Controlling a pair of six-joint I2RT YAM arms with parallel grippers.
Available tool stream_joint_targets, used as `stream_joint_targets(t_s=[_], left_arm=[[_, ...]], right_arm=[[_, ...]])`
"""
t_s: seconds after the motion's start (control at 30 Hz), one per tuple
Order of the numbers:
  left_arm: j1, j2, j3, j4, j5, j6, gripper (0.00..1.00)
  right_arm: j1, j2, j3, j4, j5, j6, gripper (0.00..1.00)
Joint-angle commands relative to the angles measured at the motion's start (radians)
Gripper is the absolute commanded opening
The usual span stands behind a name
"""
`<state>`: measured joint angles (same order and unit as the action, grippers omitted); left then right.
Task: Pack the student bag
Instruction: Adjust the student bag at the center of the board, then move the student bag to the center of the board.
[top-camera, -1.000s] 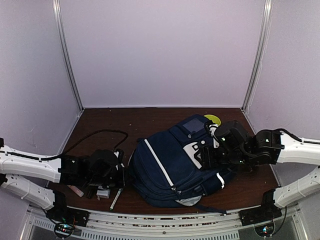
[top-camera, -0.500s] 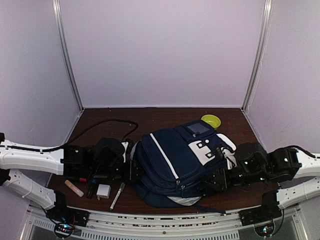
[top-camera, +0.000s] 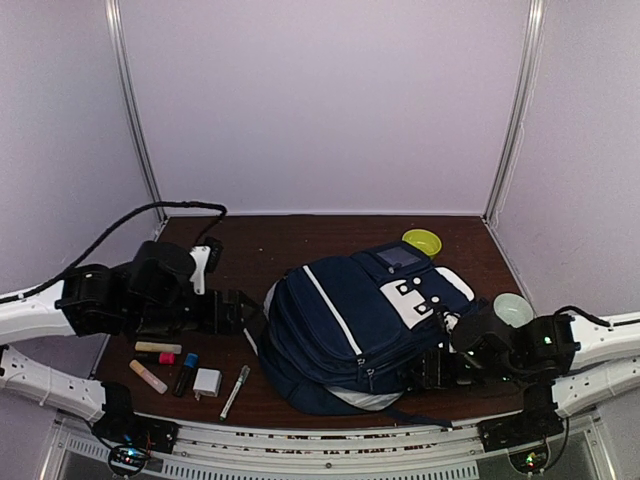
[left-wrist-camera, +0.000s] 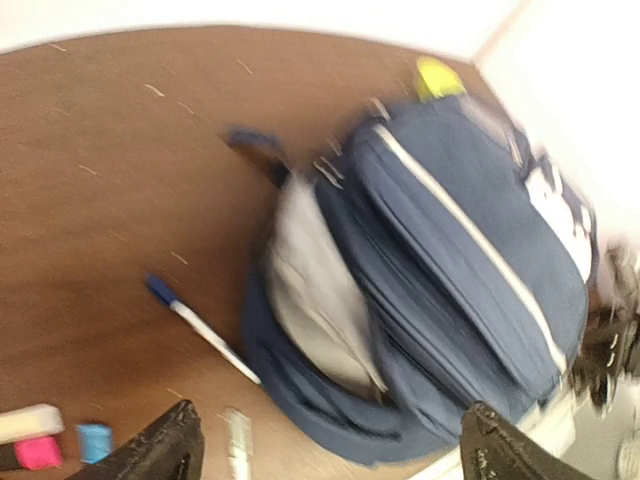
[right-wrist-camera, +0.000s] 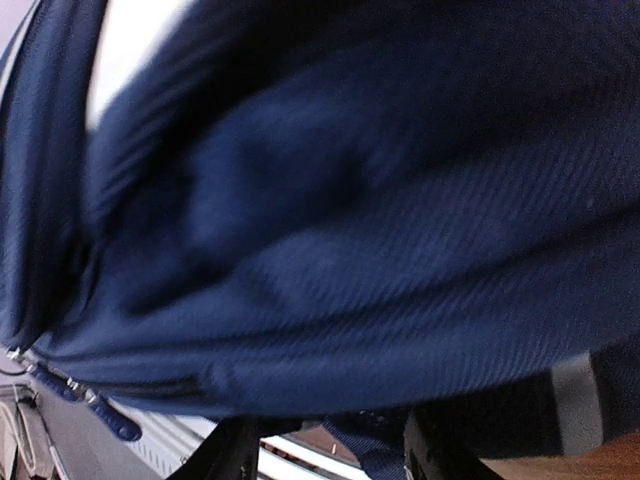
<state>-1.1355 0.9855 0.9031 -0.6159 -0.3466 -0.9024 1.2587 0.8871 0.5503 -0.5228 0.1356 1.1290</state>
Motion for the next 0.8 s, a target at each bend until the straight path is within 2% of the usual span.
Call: stream_joint_targets(t_s=[0.0, 0.13, 0.3, 0.43, 0.47, 0.6, 0.77], left_arm=[[0.236, -0.058, -0.017, -0.039, 0.080, 0.146, 0.90], [0.359, 0.068, -0.004, 0.024, 0.286, 0.266, 0.73], [0.370, 0.307, 0.079, 0.060, 0.431, 0.376, 0.67], [0.373, 0.483, 0.117, 0.111, 0.526, 0.382, 0.59], [0.371, 0.512, 0.121, 0.117, 0.537, 0.375, 0.54], [0.371, 0.554, 0.061, 0.191, 0.580, 0.328, 0.37], [0.359, 0.533, -0.043, 0.329, 0.666, 0.238, 0.31]], right_arm=[[-0.069, 0.074, -0.011, 0.098, 0.024, -0.013, 0.50], [-0.133, 0.139, 0.003, 0.148, -0.023, -0.058, 0.51], [-0.239, 0.184, 0.021, 0.158, -0.065, -0.113, 0.51], [-0.328, 0.204, 0.034, 0.173, -0.087, -0.174, 0.51], [-0.347, 0.214, 0.040, 0.176, -0.091, -0.191, 0.51], [-0.413, 0.262, 0.081, 0.180, -0.105, -0.268, 0.51], [-0.537, 0.376, 0.169, 0.214, -0.161, -0.369, 0.51]])
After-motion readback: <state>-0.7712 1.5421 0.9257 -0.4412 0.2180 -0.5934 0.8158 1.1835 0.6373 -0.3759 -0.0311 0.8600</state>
